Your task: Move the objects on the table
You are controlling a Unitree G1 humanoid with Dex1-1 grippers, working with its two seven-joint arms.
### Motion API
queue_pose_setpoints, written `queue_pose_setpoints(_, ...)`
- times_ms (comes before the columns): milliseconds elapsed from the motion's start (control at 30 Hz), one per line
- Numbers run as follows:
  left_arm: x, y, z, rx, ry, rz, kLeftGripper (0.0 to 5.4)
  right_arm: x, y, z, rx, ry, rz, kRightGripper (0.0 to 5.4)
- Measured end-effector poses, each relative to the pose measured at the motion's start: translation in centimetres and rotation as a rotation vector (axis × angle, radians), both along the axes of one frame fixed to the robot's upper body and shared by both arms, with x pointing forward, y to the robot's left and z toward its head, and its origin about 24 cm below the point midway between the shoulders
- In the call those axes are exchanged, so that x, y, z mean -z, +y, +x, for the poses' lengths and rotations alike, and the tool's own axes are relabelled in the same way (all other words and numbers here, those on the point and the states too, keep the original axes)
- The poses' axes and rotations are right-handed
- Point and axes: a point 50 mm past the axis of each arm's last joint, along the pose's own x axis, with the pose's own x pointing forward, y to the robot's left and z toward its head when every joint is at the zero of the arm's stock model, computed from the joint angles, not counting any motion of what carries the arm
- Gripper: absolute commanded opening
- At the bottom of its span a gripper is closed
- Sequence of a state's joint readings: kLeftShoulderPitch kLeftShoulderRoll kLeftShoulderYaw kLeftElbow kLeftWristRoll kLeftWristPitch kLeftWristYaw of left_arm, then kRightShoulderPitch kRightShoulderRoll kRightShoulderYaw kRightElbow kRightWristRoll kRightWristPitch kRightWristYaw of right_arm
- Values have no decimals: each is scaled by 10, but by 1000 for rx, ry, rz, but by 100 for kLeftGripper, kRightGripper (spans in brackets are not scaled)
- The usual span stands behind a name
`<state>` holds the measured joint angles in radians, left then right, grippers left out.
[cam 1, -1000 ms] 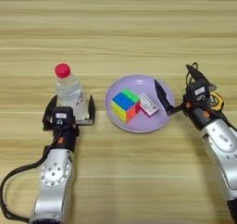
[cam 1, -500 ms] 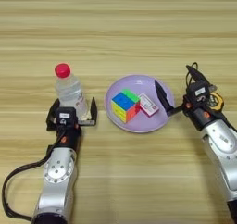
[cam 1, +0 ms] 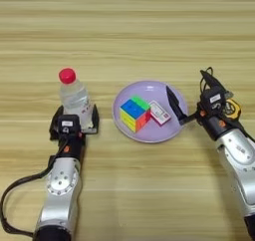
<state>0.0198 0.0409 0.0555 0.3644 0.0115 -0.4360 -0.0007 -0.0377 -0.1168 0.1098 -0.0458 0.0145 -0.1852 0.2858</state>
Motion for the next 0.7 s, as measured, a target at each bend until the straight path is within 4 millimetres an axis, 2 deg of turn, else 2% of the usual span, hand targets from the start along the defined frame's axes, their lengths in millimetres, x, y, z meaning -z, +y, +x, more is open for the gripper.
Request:
queue_pose_setpoints(433, 1, 0, 1, 12, -3, -2, 329, 1, 1, 0, 0, 3, 4, 540)
queue_pose_setpoints(700, 1, 0, 0, 17, -5, 4, 311, 2, 2, 0, -2, 8, 4, 540)
